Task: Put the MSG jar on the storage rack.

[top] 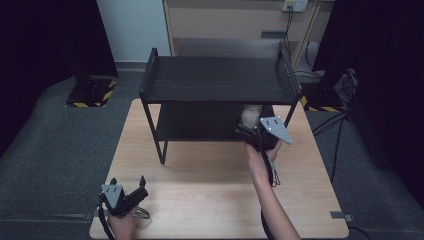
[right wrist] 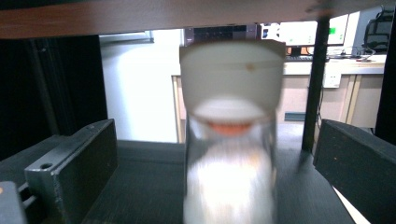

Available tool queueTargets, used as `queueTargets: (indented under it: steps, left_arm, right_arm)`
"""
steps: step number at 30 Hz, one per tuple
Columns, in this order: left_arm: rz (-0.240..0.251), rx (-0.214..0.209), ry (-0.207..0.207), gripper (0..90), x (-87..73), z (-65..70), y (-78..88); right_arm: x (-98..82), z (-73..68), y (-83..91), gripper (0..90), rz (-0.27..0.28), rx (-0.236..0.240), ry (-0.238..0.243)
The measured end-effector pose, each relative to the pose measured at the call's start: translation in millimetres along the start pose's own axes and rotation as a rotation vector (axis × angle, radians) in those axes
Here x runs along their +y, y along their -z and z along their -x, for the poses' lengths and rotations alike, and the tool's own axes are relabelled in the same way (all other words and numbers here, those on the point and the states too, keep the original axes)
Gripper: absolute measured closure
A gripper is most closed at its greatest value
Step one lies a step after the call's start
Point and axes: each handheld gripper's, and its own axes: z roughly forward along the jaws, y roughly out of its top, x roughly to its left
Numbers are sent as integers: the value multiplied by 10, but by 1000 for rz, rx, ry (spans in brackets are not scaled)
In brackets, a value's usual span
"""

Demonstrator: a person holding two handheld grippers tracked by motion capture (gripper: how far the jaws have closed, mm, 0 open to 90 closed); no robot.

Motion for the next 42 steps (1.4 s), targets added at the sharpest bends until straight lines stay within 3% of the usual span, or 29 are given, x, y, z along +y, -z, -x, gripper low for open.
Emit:
queueTargets:
  steps: [7, 15, 18, 25, 30, 33, 35, 42]
  left_arm:
    - [0, 1, -4, 0, -2, 7, 1]
    - [-8, 7, -26, 0, 8, 34, -3]
    - [-11, 7, -35, 0, 11, 49, -7]
    - [-18, 10, -34, 0, 22, 54, -16]
    - [-23, 10, -37, 0, 30, 57, -21]
    - [-26, 12, -36, 0, 35, 61, -25]
    - [-17, 14, -34, 0, 25, 62, -18]
    - [-34, 20, -44, 0, 51, 86, -34]
  right_arm:
    - [-302, 185, 454, 5, 32, 9, 11]
    - [-615, 550, 896, 5, 22, 17, 105]
    - [-741, 711, 1028, 5, 1, -4, 112]
    - [-1062, 1046, 1290, 5, -102, -124, 72]
    - [-1228, 1221, 1437, 5, -152, -163, 82]
    - [-1308, 1296, 1489, 5, -174, -183, 48]
    - [-1345, 1335, 1528, 5, -160, -177, 10]
    - [-1421, 1288, 1584, 5, -115, -194, 12]
